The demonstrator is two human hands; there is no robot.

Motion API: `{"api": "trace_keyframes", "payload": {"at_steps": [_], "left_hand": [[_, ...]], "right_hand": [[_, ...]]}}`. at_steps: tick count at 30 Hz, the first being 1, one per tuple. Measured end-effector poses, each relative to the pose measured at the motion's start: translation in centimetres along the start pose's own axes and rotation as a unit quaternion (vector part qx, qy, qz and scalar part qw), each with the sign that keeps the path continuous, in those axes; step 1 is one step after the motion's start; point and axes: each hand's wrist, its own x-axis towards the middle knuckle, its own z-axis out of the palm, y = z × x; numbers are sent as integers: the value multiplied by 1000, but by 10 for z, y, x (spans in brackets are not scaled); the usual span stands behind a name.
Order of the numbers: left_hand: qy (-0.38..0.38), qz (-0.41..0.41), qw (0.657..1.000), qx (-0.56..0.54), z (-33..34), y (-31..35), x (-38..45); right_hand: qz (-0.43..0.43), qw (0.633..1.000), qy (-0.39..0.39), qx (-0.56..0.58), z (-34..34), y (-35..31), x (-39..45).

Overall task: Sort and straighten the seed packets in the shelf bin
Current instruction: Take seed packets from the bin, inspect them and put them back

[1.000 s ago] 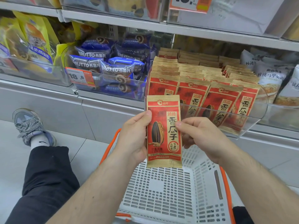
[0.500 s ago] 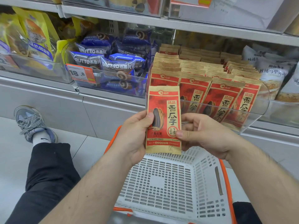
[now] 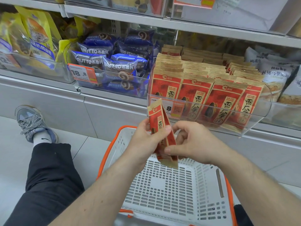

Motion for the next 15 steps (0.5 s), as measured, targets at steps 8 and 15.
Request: {"api": "trace_keyframes", "payload": {"at_steps": [8, 15], "left_hand": [[-80, -6, 995, 54, -3, -12, -2], [-57, 1, 998, -4, 11, -10, 0]], "right_hand": [[-43, 990, 117, 60, -2, -1, 3], [-36, 984, 113, 136, 7, 4, 10]]}}
